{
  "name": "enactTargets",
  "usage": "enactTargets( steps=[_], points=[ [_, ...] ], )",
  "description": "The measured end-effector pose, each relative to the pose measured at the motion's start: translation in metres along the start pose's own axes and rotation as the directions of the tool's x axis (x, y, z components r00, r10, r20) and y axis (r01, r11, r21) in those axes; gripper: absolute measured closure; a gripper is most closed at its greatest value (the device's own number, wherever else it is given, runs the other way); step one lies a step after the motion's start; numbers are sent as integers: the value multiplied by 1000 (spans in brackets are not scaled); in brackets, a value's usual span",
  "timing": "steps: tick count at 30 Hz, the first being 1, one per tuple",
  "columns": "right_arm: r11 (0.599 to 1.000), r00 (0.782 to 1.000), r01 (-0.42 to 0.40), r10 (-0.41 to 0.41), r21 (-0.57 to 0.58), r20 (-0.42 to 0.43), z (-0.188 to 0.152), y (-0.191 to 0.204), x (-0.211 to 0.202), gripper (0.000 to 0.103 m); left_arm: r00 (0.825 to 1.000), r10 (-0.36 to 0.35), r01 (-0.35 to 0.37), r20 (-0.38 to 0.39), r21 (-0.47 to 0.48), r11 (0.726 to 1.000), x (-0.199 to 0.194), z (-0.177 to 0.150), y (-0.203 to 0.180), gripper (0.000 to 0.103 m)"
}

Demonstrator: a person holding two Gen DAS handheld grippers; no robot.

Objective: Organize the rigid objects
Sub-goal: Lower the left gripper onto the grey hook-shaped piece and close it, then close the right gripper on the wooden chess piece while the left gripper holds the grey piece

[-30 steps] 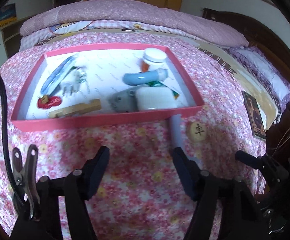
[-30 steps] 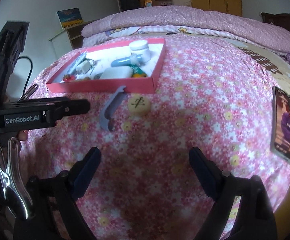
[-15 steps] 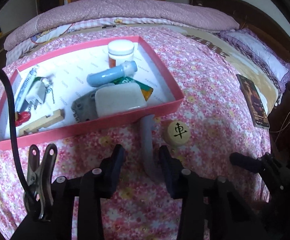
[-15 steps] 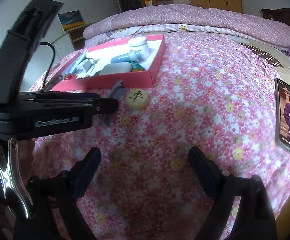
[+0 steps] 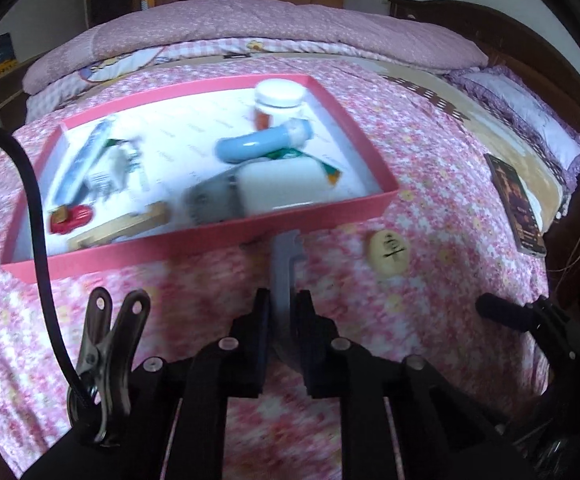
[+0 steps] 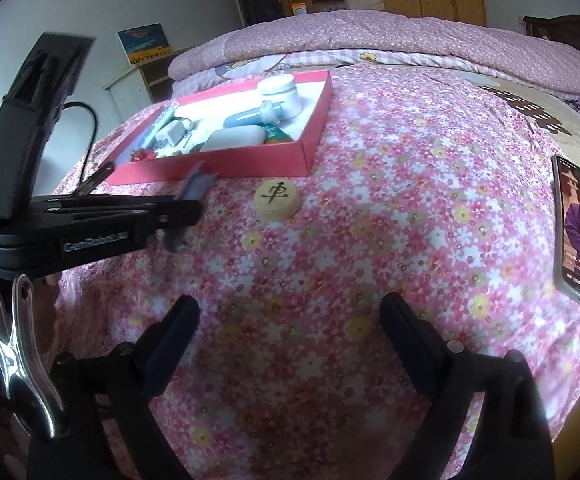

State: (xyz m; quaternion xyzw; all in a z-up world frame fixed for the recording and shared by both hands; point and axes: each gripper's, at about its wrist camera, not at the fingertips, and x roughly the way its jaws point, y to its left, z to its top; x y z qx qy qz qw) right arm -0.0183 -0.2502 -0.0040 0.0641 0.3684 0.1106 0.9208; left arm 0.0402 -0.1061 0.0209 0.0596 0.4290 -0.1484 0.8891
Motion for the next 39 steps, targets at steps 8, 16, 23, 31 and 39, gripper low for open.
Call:
enactTargets(
  steps=[8, 16, 23, 31, 39],
  points=[
    [1000, 1000, 20, -20, -17, -10, 0, 1, 2, 8, 994, 105, -104, 36, -36, 994, -17, -16, 38, 89],
    [999, 1000, -1, 1, 43, -11, 16, -1, 3, 13, 995, 92, -88, 33, -109, 990, -13, -28, 67, 89],
    [1000, 1000, 24, -24, 0, -5, 40, 14, 19, 22, 994, 91, -85, 59, -100, 991, -13, -31, 67, 89],
    [999, 999, 36, -36, 14, -7, 49, 16, 33, 27, 995, 65, -55, 81, -124, 991, -16, -37, 68, 83],
    [998, 998, 61, -61, 20, -19, 55, 17, 43, 36, 992, 71, -61, 100, -102, 993, -16, -39, 64, 81]
  ],
)
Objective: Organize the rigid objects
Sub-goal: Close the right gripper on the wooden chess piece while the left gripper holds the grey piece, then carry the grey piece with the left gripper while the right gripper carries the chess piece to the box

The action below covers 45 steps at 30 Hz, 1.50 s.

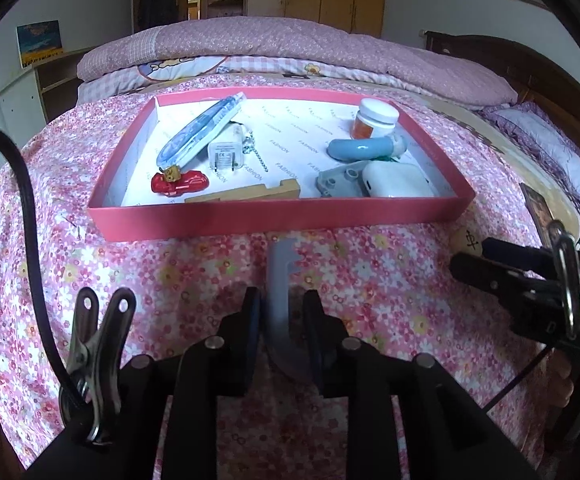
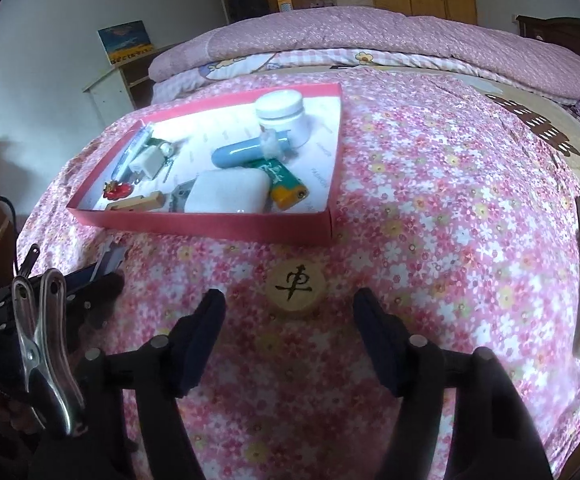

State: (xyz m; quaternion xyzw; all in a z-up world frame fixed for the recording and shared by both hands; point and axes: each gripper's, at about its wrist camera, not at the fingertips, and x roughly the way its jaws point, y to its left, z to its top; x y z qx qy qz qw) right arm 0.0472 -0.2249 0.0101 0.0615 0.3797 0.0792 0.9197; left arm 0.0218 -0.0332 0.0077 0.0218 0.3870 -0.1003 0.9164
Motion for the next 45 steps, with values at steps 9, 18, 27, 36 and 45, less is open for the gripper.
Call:
enactTargets(
  steps=[9, 18, 27, 36, 45],
  points=[
    [998, 998, 57, -57, -24, 2, 4, 9, 7, 61, 1000, -15, 15, 0, -14, 1000, -1, 0, 3, 81],
    [999, 999, 54, -54, -4, -7, 3, 1, 4, 70, 999, -39, 38, -17, -41, 998, -4, 2, 8, 81],
    [1000, 1000, 9, -9, 21, 0, -5, 4, -11, 70, 998, -62, 60, -23, -80, 995, -11, 1, 14, 86],
    [998, 999, -41, 41, 40, 6, -10, 8, -21, 70, 996, -89, 89, 5, -95, 992, -23, 6, 18, 89],
    [997, 997, -77, 77, 19, 15, -9, 17, -25, 70, 994, -102, 104, 24, -122, 987, -31, 14, 26, 89]
  ],
)
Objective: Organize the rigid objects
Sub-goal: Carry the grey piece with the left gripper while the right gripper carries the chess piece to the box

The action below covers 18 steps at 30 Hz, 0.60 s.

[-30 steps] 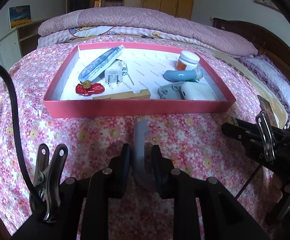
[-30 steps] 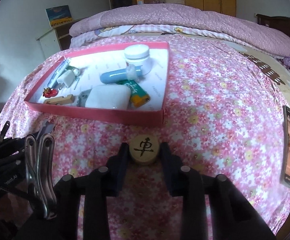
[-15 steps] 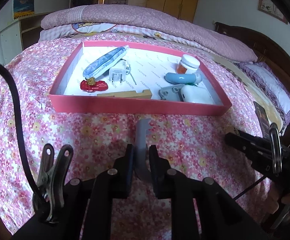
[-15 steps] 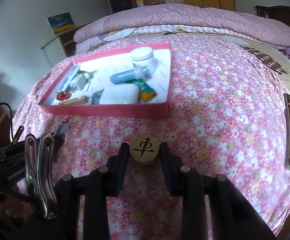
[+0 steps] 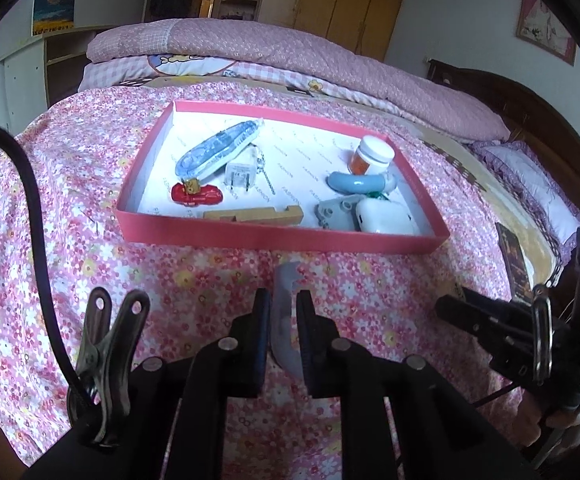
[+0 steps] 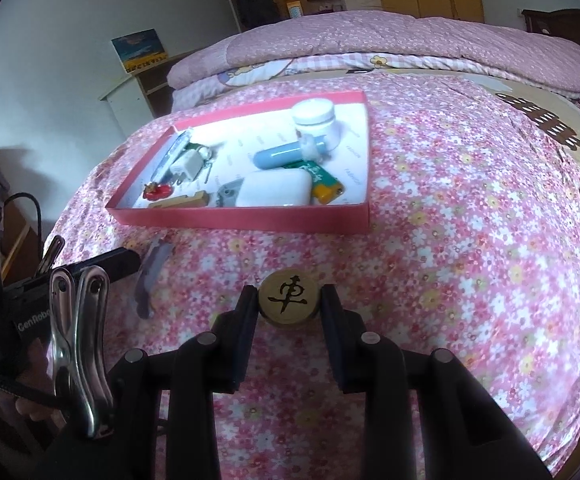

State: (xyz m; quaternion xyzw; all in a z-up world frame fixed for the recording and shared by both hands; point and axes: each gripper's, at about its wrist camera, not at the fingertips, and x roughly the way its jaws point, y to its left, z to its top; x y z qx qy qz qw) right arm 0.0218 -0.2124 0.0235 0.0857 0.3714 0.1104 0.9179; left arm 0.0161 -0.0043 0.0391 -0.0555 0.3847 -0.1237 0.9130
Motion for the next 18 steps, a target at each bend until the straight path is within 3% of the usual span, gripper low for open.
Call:
enactTargets(
  steps=[8, 10, 13, 18],
  points=[
    [1000, 1000, -17, 17, -10, 11, 3, 4, -3, 70, 999, -41, 41, -23, 3, 999, -3, 7, 4, 88],
    [1000, 1000, -19, 19, -13, 9, 2, 5, -2, 70, 999, -26, 26, -31, 16, 1000, 1, 5, 1, 88],
    [1000, 1000, -25, 25, -14, 0, 0, 5, 0, 70, 999, -19, 21, -47, 31, 999, 7, 2, -3, 79],
    [999, 999, -31, 31, -12, -10, -3, 4, 3, 70, 998, 15, -10, -53, 97, 995, 19, 1, -15, 79]
  ],
)
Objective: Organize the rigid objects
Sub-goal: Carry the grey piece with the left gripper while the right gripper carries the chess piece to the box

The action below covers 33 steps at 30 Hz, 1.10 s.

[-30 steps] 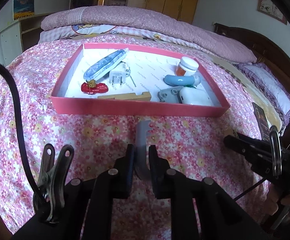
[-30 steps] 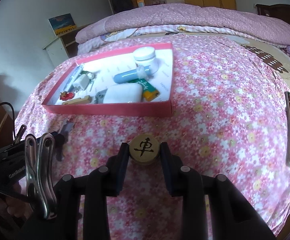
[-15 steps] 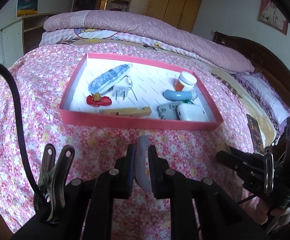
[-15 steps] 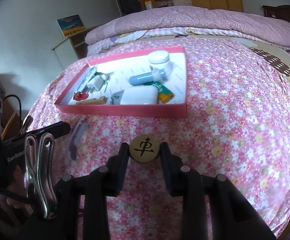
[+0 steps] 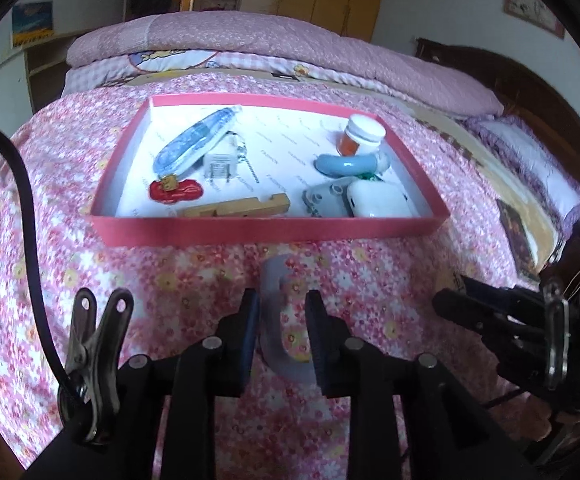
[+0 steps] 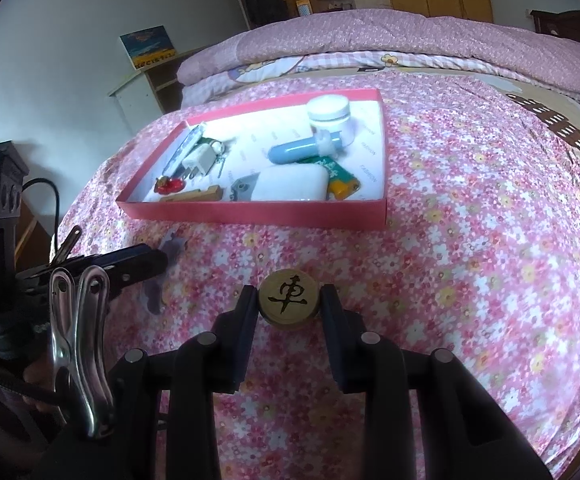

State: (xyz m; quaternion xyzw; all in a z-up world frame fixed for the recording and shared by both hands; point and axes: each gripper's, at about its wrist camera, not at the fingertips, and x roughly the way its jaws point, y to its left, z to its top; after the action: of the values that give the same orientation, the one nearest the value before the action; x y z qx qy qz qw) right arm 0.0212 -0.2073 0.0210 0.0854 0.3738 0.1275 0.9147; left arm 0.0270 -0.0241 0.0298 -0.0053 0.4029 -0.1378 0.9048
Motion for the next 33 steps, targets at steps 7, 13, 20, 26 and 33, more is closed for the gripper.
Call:
enactTargets(
  steps=[7, 13, 20, 26, 33],
  points=[
    [1000, 1000, -7, 7, 2, -5, -2, 0, 1, 70, 999, 33, -32, -24, 12, 999, 25, 5, -5, 81],
    [1000, 1000, -10, 10, 12, -3, -3, -3, 2, 70, 1000, 20, -20, -9, -8, 1000, 18, 2, 1, 90],
    [1000, 1000, -10, 10, 5, 4, -1, -1, 0, 70, 999, 13, -12, 46, -37, 999, -3, 11, 8, 90],
    [1000, 1000, -15, 15, -6, 9, 7, 1, 1, 70, 996, 24, -21, 87, -37, 999, -14, 30, 11, 90],
    [999, 1000, -8, 9, -32, 28, 23, 6, 2, 70, 991, 42, -37, 128, -40, 998, -15, 60, 13, 90]
  ],
)
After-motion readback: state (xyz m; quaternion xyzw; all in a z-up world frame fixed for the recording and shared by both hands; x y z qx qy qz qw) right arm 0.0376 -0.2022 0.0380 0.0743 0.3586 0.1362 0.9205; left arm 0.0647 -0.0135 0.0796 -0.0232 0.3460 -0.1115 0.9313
